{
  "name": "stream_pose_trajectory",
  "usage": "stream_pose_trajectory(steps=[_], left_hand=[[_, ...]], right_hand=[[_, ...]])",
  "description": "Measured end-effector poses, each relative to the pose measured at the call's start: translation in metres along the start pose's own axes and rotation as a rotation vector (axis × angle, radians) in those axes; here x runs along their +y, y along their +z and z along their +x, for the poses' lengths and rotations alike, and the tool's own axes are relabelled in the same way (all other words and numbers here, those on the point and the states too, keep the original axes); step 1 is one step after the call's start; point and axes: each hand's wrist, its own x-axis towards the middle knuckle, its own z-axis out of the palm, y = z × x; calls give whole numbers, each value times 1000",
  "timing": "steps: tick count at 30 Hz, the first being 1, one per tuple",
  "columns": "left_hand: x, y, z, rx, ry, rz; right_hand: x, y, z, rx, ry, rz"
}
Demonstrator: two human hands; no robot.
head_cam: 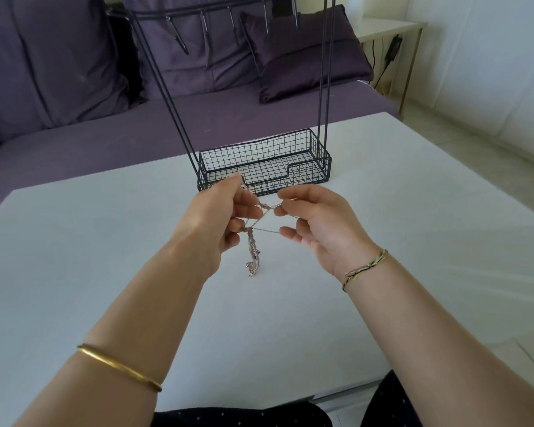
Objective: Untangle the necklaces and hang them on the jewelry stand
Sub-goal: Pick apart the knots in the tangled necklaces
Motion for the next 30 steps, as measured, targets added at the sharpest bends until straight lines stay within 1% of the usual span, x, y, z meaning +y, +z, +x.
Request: stream_pose_trajectory(steps=[3,6,15,23,27,30], left_hand=[[1,1,0,-20,-36,20],[2,3,-1,-56,-66,57],[1,3,-1,-26,-66,103],[1,2,-2,-35,-93,116],[2,2,-1,-41,-92,90],[3,3,-2,-41,-92,75]], right_hand=[[0,1,0,72,-39,25],[-1,1,0,106,-65,28],[-1,1,2,101,-4,-29],[-2,-1,1,66,-140,-229],[-2,3,-5,94,-261,-436],[1,5,-4,65,-317,-575]])
